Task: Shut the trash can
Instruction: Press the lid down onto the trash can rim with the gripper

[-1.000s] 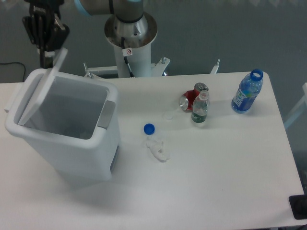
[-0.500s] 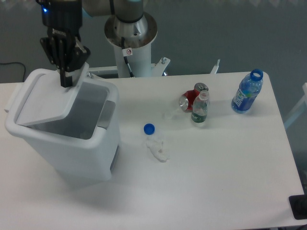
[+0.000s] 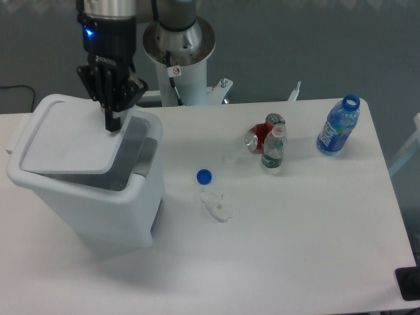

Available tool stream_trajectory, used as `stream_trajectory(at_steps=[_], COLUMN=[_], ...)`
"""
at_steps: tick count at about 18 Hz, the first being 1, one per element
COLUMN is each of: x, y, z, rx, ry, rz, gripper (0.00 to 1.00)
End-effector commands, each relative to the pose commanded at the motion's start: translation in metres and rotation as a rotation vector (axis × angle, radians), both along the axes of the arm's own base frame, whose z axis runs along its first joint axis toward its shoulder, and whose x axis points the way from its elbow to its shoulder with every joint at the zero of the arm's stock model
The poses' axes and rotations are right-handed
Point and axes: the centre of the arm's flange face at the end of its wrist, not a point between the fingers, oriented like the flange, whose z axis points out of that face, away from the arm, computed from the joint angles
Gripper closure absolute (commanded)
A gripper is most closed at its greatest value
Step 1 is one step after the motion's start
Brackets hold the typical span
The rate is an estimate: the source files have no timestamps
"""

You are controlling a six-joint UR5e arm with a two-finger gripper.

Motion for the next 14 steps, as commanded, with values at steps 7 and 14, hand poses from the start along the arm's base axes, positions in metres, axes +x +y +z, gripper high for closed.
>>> stream_trajectory(at_steps=[7,14], x=[-0.007,-0.011], y=[0.006,0.011], z=[-0.012,-0.020], rx=[-0.019,-0.031], ry=[-0.015,-0.024], rz=[0.003,0.005], gripper=[1.00,1.00])
